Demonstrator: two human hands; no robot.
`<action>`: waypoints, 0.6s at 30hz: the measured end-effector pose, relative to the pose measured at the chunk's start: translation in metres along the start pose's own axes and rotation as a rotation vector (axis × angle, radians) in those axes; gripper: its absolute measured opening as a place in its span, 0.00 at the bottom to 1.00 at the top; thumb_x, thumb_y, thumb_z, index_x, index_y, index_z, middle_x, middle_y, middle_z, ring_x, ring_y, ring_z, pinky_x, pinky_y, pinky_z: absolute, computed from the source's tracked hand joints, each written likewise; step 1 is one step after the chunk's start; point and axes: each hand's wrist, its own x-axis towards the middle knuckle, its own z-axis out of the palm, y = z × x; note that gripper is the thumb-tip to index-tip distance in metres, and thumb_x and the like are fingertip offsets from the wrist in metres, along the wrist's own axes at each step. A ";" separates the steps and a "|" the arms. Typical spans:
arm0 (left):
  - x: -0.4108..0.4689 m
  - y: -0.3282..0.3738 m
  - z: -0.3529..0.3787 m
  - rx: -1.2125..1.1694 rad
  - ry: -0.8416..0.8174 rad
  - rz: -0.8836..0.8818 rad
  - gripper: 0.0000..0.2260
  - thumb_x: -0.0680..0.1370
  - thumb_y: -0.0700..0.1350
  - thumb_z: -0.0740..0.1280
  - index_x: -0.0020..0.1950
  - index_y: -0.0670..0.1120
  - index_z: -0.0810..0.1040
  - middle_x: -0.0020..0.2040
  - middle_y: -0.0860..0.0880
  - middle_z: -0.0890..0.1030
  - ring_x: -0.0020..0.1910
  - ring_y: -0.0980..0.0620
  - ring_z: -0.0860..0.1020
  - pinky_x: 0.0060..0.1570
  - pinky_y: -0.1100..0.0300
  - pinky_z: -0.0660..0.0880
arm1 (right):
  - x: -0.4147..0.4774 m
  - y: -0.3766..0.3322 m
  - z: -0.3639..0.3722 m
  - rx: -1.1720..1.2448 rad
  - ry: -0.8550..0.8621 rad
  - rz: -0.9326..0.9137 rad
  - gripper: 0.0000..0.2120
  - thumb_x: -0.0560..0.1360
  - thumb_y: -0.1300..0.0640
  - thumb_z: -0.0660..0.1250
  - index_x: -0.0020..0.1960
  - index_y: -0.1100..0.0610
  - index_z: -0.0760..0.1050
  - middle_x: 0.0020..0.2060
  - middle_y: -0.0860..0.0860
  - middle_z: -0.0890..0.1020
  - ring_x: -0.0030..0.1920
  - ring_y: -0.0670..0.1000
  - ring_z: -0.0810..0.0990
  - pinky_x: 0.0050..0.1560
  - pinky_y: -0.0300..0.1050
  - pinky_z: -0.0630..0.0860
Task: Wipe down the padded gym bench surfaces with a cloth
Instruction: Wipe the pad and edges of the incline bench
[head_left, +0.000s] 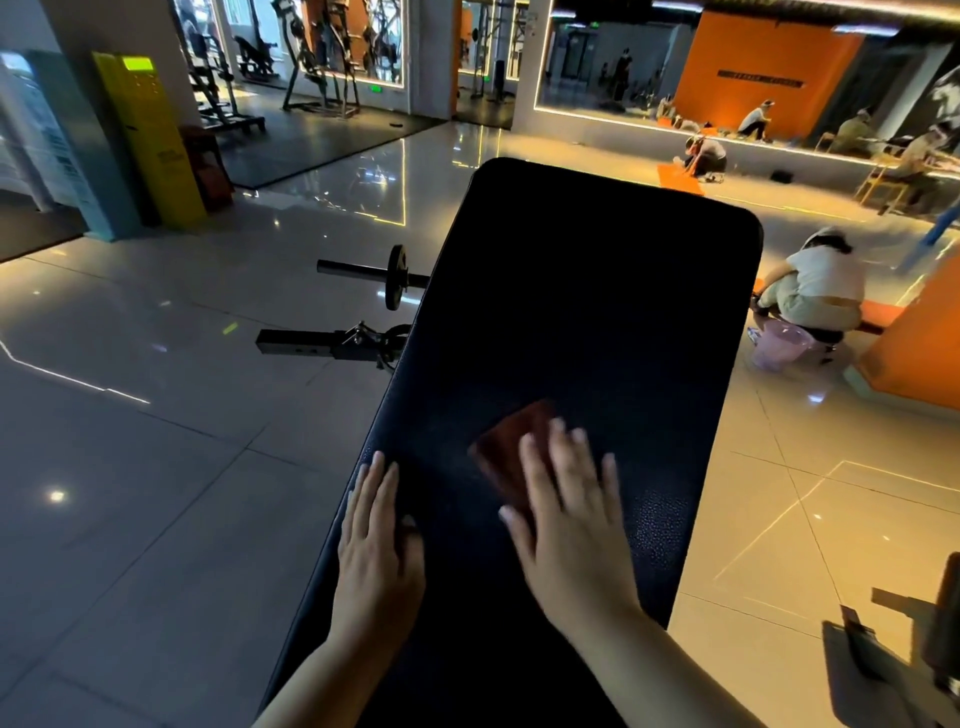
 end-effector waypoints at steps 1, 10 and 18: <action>0.000 -0.002 0.001 0.004 -0.001 -0.010 0.27 0.79 0.46 0.55 0.79 0.48 0.61 0.80 0.57 0.54 0.79 0.61 0.49 0.78 0.49 0.53 | -0.008 -0.001 0.004 -0.030 -0.034 -0.126 0.31 0.83 0.41 0.52 0.82 0.52 0.51 0.82 0.53 0.48 0.81 0.55 0.48 0.79 0.58 0.45; 0.000 -0.014 0.013 0.118 0.018 0.028 0.25 0.82 0.48 0.53 0.80 0.47 0.57 0.81 0.54 0.52 0.80 0.58 0.47 0.77 0.62 0.42 | 0.029 0.019 -0.023 0.052 0.091 0.102 0.27 0.86 0.49 0.49 0.82 0.57 0.47 0.82 0.53 0.43 0.81 0.53 0.41 0.80 0.56 0.44; -0.001 -0.017 0.016 0.151 0.051 0.066 0.26 0.82 0.49 0.50 0.80 0.43 0.59 0.81 0.49 0.56 0.80 0.55 0.49 0.78 0.58 0.45 | 0.010 0.027 -0.019 -0.160 0.021 -0.389 0.25 0.81 0.54 0.62 0.77 0.55 0.66 0.80 0.49 0.60 0.80 0.51 0.57 0.78 0.57 0.53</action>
